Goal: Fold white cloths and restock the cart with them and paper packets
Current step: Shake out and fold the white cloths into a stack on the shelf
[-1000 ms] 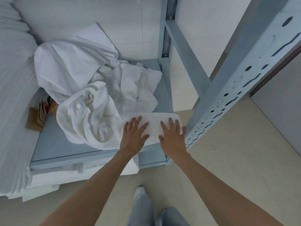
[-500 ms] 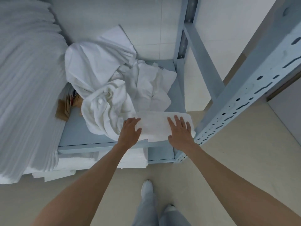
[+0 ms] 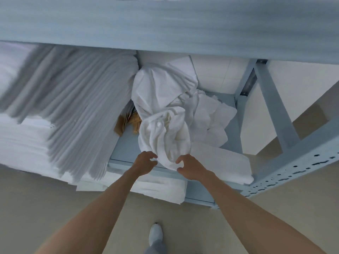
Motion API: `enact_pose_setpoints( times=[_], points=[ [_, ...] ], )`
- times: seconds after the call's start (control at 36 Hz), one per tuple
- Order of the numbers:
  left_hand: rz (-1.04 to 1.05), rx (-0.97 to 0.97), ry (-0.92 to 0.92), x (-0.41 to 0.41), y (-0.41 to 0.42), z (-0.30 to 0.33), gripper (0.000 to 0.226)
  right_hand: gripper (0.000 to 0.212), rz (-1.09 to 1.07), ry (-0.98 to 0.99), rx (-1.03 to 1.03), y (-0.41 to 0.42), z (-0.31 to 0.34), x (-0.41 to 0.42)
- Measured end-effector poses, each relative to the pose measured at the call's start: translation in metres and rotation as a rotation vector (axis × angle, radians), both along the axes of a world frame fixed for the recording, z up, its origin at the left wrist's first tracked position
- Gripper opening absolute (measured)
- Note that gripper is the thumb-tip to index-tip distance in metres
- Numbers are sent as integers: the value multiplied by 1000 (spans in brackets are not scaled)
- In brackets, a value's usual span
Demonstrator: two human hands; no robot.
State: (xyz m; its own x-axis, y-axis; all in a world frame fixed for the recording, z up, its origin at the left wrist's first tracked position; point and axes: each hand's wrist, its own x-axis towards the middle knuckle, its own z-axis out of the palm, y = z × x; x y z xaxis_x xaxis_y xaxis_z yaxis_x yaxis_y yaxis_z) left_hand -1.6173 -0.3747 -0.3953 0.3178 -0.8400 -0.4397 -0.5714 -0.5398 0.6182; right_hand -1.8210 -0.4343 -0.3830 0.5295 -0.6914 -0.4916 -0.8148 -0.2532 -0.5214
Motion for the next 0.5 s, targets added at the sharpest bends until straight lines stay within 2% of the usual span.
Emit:
enact_pose_setpoints(
  times=[0.11,0.22,0.36,0.44,0.5],
  points=[
    [16,76,151,32,-4,11,13,41,53,43,30,2,-9,30],
    [57,94,238,66,-8,15,14,53,90,116,94,5,-21,56],
    [109,71,303,101,-10,8,14,61,-10,144,140,4,-34,75],
    [122,77,335,110,-12,3,13,48,-172,46,67,-6,-30,86],
    [141,86,382,112,-13,-2,14,48,-417,-129,59,-15,-20,97]
  ],
)
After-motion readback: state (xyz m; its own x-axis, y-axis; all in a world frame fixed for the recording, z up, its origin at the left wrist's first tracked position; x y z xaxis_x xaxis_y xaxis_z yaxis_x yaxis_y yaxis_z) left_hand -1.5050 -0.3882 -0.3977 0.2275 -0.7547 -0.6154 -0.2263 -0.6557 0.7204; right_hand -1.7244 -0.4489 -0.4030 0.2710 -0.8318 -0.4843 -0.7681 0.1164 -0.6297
